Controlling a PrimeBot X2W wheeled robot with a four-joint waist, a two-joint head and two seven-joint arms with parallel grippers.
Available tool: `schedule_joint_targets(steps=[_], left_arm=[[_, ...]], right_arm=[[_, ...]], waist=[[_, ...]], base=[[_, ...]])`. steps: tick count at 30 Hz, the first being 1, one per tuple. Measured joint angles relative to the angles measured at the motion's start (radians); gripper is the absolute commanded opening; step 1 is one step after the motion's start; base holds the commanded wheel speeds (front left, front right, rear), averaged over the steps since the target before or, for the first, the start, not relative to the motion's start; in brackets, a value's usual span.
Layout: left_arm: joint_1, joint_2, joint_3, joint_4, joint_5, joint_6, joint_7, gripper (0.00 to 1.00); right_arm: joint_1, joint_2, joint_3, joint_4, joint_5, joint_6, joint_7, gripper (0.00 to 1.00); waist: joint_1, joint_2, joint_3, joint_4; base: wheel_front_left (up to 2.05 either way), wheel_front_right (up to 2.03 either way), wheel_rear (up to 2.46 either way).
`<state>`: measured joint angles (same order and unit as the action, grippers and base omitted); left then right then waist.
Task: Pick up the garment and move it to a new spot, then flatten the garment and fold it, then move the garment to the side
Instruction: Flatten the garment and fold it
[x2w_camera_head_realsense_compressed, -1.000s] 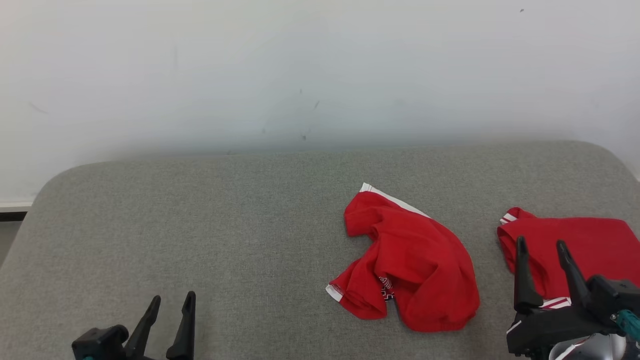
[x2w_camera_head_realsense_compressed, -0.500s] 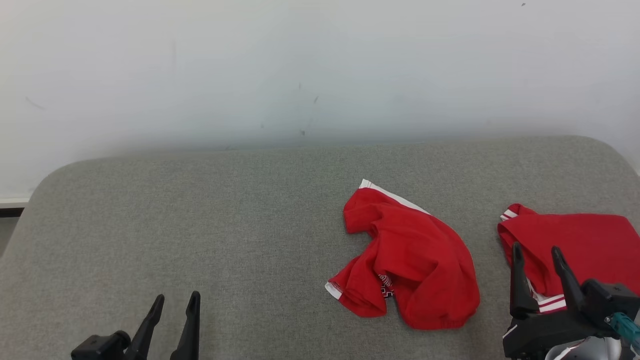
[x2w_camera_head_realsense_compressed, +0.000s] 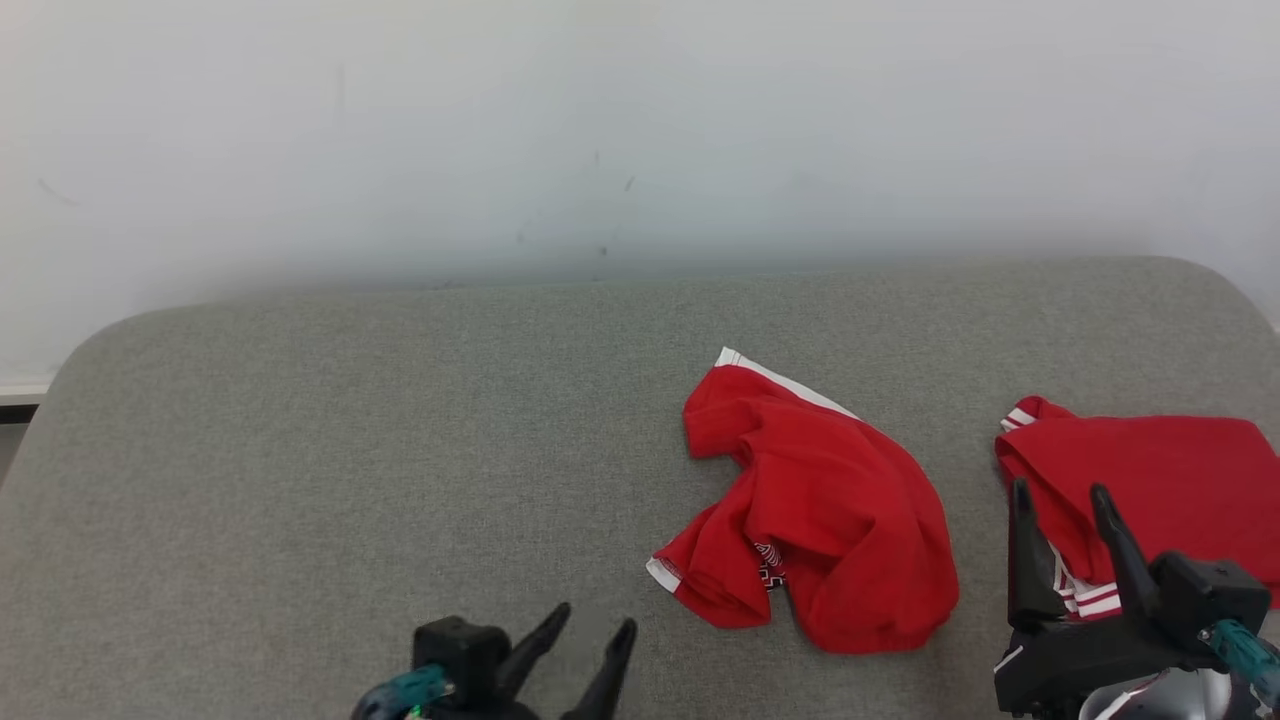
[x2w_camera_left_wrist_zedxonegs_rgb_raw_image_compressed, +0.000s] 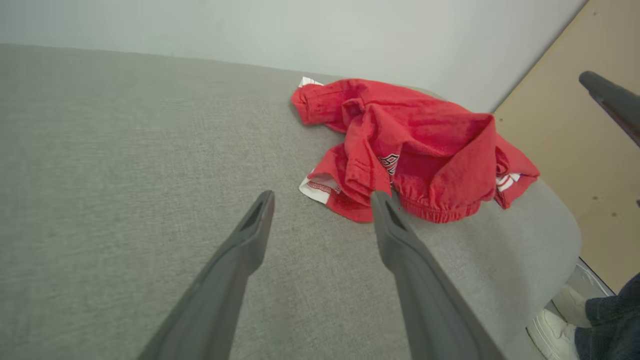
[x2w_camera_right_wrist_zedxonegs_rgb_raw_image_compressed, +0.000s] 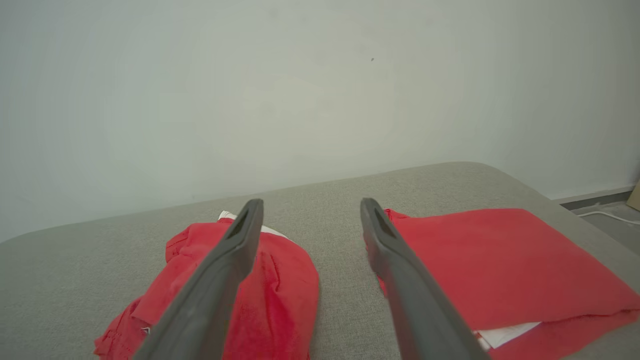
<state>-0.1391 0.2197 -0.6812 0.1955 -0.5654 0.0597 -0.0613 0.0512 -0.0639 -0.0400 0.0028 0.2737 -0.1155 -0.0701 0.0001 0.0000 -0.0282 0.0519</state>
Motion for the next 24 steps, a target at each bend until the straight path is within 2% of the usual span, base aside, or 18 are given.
schedule_joint_targets(steps=[2,7,24], left_arm=[[-0.060,-0.059,-0.055,0.063,0.007,-0.027,0.049,1.00],[-0.142,-0.126,-0.081,0.164,0.018,-0.040,0.107,1.00],[-0.286,-0.146,-0.069,0.381,0.028,-0.044,0.162,1.00]], right_arm=[[-0.010,0.000,0.016,0.000,-0.004,0.001,0.002,1.00],[-0.039,0.000,0.035,-0.003,-0.012,0.003,0.010,1.00],[-0.040,-0.002,0.039,-0.017,-0.020,0.006,0.019,1.00]], waist=[[-0.0001,0.0000,0.005,-0.011],[0.0000,0.0000,0.013,-0.040],[0.0000,0.0001,0.073,-0.183]], base=[[0.00,0.00,0.00],[0.00,0.00,0.00],[0.00,0.00,0.00]])
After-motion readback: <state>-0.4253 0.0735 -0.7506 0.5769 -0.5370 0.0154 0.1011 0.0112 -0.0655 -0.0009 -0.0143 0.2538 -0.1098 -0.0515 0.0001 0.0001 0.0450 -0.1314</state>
